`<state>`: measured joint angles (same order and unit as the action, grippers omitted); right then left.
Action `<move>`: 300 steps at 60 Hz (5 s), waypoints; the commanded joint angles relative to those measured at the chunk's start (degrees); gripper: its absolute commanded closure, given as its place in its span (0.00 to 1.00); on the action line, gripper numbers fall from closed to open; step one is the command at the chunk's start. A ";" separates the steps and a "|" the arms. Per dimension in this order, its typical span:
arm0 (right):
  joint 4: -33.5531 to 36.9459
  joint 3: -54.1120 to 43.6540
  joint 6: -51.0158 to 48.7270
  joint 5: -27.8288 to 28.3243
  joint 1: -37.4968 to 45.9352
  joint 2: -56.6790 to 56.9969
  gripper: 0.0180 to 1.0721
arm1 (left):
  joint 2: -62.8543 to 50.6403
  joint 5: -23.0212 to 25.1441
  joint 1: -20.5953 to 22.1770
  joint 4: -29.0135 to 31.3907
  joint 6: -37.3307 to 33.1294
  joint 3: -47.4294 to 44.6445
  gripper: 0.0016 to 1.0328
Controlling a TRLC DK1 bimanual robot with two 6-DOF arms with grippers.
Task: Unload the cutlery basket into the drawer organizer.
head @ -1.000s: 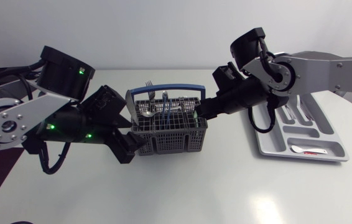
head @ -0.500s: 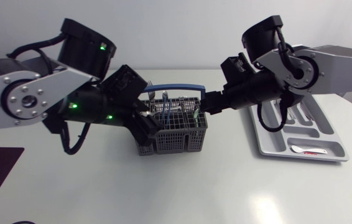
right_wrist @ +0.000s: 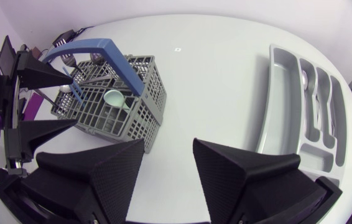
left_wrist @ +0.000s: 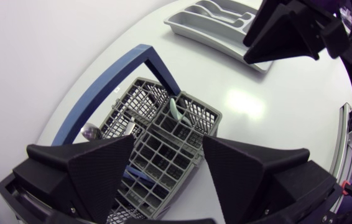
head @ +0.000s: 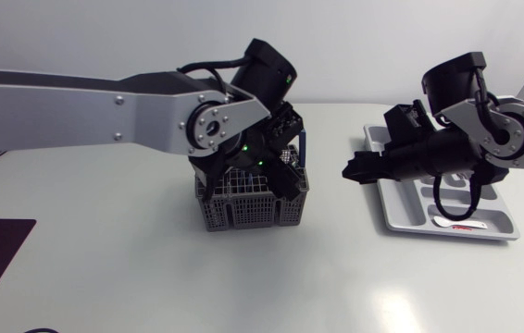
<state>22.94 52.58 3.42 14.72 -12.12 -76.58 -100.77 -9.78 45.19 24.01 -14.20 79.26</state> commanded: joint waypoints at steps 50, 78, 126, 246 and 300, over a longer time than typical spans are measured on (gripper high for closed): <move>-0.70 -6.79 -1.40 2.51 5.53 3.36 0.43 | -17.88 -6.65 2.71 15.10 14.02 23.30 0.64; -2.72 -8.28 -2.10 4.18 7.02 2.48 0.43 | -20.69 -8.76 2.01 17.30 16.04 26.29 0.72; -3.25 -8.37 -3.24 4.97 7.81 1.96 0.43 | -18.85 -7.97 3.15 16.68 15.95 25.68 0.96; -22.94 -20.58 -25.57 -11.29 -27.61 20.33 0.43 | 3.04 18.13 -1.51 23.45 17.80 15.13 0.96; -24.43 -15.93 -23.37 -15.51 -29.72 13.56 0.81 | 3.12 18.57 -1.60 20.37 18.15 13.28 0.95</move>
<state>-2.79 35.33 -20.60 -1.78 -40.23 -63.18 -96.66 8.43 43.55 46.02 2.85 92.40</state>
